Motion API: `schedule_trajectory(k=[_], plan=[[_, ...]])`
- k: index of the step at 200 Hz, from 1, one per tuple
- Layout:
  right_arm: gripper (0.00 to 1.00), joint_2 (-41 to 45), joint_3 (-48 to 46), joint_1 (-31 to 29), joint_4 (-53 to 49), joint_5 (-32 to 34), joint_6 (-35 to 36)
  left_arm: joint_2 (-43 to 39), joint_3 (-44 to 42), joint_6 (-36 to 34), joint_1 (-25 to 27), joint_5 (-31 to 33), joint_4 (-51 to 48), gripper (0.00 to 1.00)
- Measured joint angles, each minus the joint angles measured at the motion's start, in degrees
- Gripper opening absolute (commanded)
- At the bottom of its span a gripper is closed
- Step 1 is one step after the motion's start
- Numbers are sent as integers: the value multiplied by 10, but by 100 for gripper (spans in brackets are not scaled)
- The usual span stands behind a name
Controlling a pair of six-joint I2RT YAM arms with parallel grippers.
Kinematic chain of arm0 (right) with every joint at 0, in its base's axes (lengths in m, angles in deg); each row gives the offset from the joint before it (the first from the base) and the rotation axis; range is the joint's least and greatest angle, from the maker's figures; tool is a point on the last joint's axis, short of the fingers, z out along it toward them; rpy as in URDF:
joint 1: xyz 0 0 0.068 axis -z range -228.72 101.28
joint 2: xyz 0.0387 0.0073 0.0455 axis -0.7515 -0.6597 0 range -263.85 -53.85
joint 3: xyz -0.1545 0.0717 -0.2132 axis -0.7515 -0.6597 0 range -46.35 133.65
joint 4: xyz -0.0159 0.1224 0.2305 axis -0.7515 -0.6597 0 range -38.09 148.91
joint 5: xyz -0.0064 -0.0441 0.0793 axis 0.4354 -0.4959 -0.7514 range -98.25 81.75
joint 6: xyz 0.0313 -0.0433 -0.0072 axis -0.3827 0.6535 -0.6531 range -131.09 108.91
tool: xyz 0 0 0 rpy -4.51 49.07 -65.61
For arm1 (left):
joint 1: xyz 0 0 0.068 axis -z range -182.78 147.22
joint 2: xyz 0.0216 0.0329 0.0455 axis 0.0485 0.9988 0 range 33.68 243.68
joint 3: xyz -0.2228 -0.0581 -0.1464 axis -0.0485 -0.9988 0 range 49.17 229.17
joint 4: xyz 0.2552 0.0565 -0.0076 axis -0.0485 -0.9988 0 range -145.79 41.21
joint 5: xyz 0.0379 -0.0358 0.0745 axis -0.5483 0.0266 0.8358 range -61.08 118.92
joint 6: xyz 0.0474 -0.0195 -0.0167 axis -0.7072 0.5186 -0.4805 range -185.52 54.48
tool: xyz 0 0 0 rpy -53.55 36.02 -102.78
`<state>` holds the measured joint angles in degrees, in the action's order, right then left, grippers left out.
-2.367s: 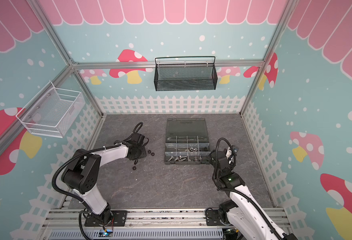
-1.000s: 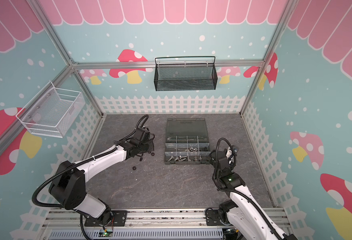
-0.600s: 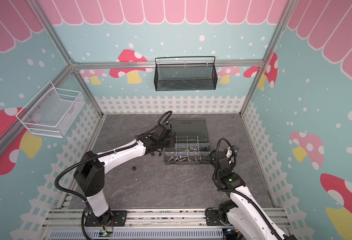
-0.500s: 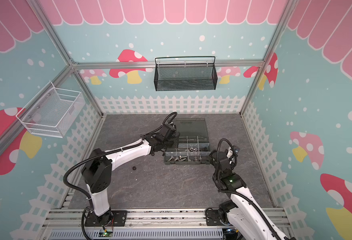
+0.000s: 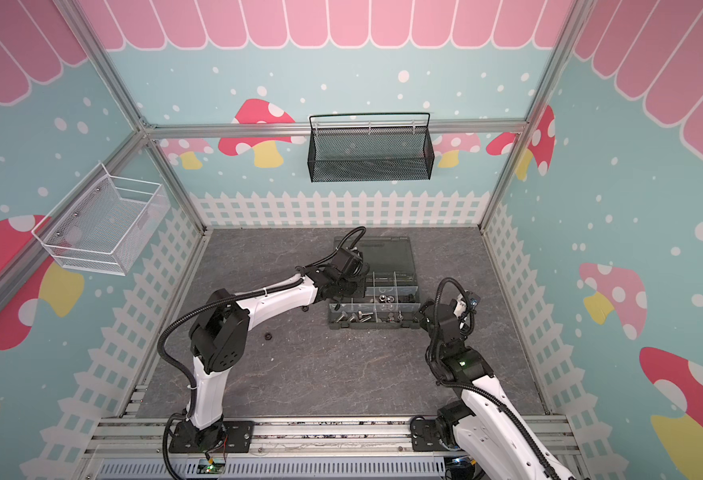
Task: Sort the screws and nuts into containers
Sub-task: 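Open the left gripper to drop the black nut into the box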
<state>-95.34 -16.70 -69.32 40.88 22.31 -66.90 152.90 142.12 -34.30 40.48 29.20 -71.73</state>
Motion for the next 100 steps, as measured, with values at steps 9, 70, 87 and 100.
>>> schedule_trajectory(k=[9, 70, 87, 100], plan=[[97, -2, 0, 0, 0, 0, 0, 0, 0, -1, 0, -1, -1, 25], [97, -5, 0, 0, 0, 0, 0, 5, 6, -2, 0, -5, -13, 30], [97, -5, 0, 0, 0, 0, 0, 5, 6, -2, 0, -5, -15, 34], [97, -6, 0, 0, 0, 0, 0, 3, 6, -4, 0, -4, -16, 37]])
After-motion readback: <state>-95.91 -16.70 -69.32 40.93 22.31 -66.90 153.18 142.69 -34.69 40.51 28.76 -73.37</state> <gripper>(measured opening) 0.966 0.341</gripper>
